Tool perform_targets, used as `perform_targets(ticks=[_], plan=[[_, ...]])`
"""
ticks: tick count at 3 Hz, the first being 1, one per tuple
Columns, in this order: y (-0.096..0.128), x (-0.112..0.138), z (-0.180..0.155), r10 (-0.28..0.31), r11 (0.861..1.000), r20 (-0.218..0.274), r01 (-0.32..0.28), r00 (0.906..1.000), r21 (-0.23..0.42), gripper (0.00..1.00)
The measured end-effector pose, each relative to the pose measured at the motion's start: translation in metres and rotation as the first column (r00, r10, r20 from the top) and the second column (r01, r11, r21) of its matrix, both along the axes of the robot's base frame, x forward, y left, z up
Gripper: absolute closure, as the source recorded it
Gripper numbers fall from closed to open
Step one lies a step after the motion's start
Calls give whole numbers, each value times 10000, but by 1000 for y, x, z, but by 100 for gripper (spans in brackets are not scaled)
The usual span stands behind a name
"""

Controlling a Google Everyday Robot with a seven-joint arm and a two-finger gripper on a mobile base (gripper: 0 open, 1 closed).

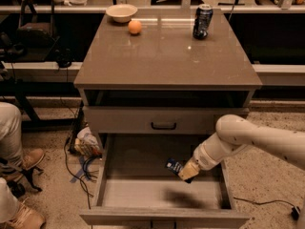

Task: Place rxbar blueberry into middle drawer

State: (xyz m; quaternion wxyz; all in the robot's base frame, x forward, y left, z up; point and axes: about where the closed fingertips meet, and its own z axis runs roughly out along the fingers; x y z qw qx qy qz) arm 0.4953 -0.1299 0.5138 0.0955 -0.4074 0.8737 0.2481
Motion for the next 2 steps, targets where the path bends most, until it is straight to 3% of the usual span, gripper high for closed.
perform_targets(ticks=[1, 2], plan=[[7, 5, -34, -706, 9973, 138, 703, 9974, 213, 86], [11, 12, -51, -1274, 9912, 333, 1260, 9913, 401, 63]])
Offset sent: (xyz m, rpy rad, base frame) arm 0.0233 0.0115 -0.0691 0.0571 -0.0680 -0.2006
